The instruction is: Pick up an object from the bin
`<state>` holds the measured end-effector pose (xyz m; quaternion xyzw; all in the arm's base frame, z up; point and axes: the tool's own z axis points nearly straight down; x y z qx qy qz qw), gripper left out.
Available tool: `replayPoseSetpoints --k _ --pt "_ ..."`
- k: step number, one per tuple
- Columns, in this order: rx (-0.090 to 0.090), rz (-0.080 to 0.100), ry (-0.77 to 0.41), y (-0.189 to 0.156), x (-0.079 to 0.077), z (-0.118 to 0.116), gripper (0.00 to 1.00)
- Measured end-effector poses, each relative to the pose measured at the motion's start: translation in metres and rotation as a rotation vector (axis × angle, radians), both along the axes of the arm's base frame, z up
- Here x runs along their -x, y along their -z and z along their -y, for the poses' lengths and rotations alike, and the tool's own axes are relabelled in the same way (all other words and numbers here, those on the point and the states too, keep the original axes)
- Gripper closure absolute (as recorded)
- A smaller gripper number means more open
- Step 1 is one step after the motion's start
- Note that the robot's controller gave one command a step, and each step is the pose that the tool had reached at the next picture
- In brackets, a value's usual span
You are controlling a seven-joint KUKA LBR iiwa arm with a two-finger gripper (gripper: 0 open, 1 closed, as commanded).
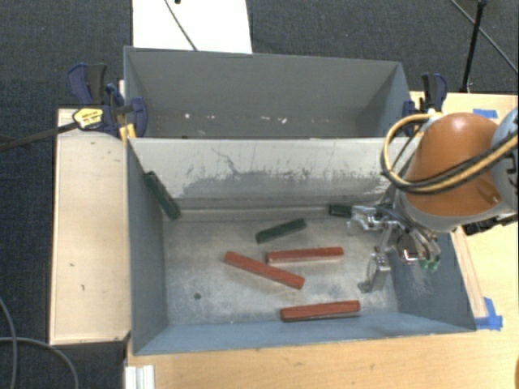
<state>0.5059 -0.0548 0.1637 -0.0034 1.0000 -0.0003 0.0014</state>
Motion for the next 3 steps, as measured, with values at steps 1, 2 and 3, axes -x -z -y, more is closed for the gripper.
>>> replayPoseSetpoints --k 1,2,3 --pt "-0.001 -0.003 0.060 0.096 -0.012 0.020 0.00" --pt "-0.001 0.008 0.116 0.014 -0.023 0.016 0.00" --pt "-0.004 0.003 0.141 0.018 -0.038 -0.034 0.00"
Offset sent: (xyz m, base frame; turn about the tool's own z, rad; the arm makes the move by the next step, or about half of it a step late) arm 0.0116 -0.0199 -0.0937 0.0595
